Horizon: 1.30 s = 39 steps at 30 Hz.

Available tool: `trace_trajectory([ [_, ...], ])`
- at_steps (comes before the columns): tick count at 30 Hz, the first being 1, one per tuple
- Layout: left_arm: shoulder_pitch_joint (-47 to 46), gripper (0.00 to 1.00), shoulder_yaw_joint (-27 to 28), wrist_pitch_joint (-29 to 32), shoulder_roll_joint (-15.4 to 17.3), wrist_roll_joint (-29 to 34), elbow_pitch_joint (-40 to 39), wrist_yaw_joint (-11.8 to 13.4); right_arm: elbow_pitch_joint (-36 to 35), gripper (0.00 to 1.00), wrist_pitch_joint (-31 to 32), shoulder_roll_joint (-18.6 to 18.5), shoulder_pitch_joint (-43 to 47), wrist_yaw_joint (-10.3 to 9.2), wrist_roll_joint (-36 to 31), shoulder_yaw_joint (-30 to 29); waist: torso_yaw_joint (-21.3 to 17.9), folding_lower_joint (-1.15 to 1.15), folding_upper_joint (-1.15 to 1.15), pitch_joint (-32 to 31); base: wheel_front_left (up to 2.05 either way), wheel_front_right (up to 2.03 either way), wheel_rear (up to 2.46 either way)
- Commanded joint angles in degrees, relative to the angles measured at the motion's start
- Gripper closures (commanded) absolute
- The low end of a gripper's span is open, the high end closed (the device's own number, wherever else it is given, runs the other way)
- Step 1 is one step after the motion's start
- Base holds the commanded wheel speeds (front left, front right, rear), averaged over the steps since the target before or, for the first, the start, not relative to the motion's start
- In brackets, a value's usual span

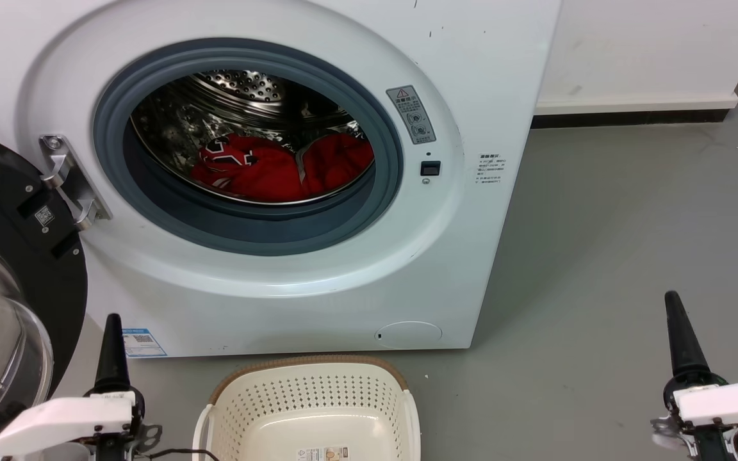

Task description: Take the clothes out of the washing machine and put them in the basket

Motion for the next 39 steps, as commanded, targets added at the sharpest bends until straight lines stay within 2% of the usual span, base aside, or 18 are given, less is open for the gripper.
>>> trace_trajectory([
  [1,-0.9,0.00,0.2,-0.4,0.1,1.7,-2.0,0.4,-1.9,0.00,-0.5,-0.2,-1.7,0.00,-3.3,-0.2,0.0,0.00,0.00,0.0,0.00,0.00,0.00],
  [6,0.0,0.00,-1.5,-1.4,0.1,9.1,-7.1,2.8,-6.5,0.00,-1.6,-0.2,-1.6,0.00,-14.1,1.5,-0.1,0.00,0.00,0.3,0.00,0.00,0.00],
  [13,1.2,0.00,-5.1,-2.8,0.2,17.4,-12.0,4.1,-11.2,0.00,-2.9,-0.2,-1.2,0.00,-25.7,4.7,-0.3,0.00,0.00,0.4,0.00,0.00,0.00],
  [18,1.8,0.00,-7.3,-3.8,0.2,24.0,-14.4,4.4,-12.1,0.00,-3.8,-0.2,-0.7,0.00,-31.5,6.3,-0.5,0.00,0.00,0.5,0.00,0.00,0.00],
  [25,2.2,0.00,-11.2,-5.0,0.2,33.6,-17.5,6.4,-13.1,0.00,-5.1,-0.2,-0.5,-0.01,-37.9,7.5,-0.9,0.00,0.00,0.6,0.00,0.00,0.00],
  [28,2.4,0.00,-13.1,-5.5,1.2,36.9,-18.4,7.6,-13.0,0.00,-5.6,-0.2,-0.1,-0.01,-40.1,7.4,-1.0,0.00,0.00,0.7,0.00,0.00,0.00],
  [31,2.8,0.00,-15.5,-6.0,2.8,40.1,-18.6,9.7,-11.4,0.00,-6.1,-0.2,0.8,-0.01,-41.0,6.9,-1.0,0.00,0.00,0.6,0.00,0.00,0.00],
  [39,2.8,0.00,-23.8,-7.2,7.8,46.3,-16.8,17.3,-9.4,0.00,-7.3,-0.2,0.8,-0.01,-45.9,7.0,-1.2,0.00,0.00,0.5,0.00,0.00,0.00],
])
